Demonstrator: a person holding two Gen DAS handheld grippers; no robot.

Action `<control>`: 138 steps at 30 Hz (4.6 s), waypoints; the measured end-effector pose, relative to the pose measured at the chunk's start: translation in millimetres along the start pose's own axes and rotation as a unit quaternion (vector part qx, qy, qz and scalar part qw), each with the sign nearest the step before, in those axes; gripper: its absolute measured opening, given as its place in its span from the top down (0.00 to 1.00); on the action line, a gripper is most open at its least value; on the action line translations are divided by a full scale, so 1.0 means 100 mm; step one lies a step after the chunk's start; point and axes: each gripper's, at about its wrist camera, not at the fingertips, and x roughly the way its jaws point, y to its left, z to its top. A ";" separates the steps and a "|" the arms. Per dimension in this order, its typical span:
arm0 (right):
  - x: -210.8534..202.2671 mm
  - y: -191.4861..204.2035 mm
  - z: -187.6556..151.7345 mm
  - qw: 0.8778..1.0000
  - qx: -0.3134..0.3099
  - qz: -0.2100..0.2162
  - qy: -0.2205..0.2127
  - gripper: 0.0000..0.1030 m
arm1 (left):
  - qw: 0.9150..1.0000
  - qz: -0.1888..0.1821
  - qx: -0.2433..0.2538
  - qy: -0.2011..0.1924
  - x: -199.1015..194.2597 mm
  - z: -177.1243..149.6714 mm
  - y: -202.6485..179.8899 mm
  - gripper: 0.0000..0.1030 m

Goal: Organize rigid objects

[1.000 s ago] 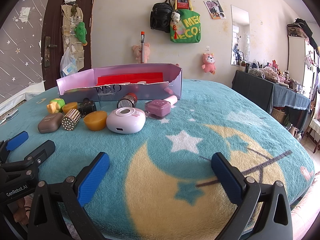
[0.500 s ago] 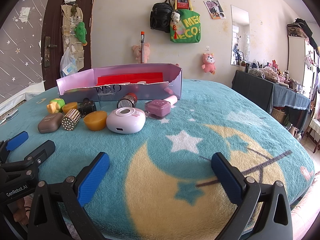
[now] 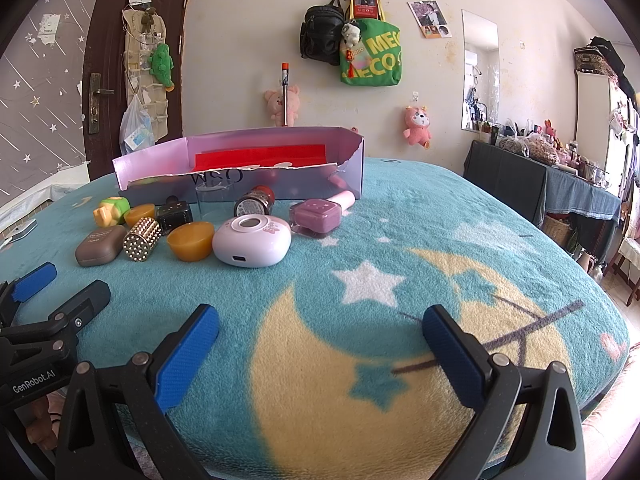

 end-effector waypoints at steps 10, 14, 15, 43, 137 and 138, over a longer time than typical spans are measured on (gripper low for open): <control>0.00 0.00 0.00 1.000 0.001 0.002 0.005 0.00 | 1.000 -0.002 -0.002 0.007 0.00 0.01 0.01 0.00; 0.02 -0.01 0.09 1.000 0.003 0.010 0.016 0.00 | 1.000 -0.013 -0.008 0.012 0.01 0.09 0.03 0.00; 0.05 -0.01 0.09 1.000 0.003 0.012 0.020 0.00 | 1.000 -0.016 -0.009 0.013 0.01 0.11 0.05 0.00; 0.69 0.15 0.76 0.986 -0.030 0.068 0.152 0.00 | 0.989 0.030 -0.009 0.148 0.55 0.63 0.18 0.00; 2.11 0.27 1.99 0.949 -0.142 0.128 0.252 0.44 | 0.965 -0.082 0.042 0.246 1.92 1.93 0.18 0.45; 2.13 0.27 1.99 0.947 -0.145 0.129 0.256 0.44 | 0.964 -0.081 0.046 0.251 1.95 1.91 0.16 0.45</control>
